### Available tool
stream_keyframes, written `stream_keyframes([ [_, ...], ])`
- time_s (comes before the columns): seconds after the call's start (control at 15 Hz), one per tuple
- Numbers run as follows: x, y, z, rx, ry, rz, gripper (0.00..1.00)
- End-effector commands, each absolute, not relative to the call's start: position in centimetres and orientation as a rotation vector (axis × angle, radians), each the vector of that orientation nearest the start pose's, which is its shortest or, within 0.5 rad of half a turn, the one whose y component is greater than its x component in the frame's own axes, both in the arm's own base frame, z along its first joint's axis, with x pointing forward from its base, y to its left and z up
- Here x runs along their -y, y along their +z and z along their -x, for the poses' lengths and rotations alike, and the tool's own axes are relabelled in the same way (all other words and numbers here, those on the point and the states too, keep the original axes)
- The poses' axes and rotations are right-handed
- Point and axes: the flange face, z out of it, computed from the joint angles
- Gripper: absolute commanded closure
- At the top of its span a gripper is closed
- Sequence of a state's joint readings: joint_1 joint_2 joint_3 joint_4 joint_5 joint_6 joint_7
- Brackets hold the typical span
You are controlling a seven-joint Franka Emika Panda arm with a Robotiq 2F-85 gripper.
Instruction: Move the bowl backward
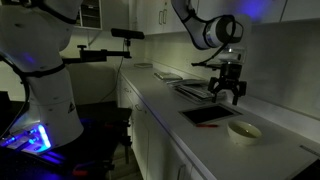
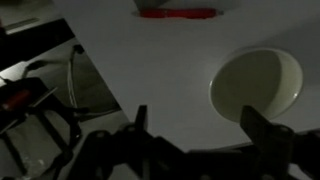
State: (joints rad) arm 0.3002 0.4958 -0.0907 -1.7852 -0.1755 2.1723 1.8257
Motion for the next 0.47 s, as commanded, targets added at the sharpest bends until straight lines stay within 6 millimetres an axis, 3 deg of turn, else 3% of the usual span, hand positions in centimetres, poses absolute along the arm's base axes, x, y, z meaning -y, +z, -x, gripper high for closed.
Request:
stream_keyframes([
  [0.0,-12.8,30.2,-60.4,-2.168,-0.083,2.493,0.0],
  [0.2,-12.4,31.7,-59.2,-2.141,-0.086,2.512,0.0],
  [0.4,-11.9,31.6,-58.2,-2.089,-0.067,2.561,0.0],
])
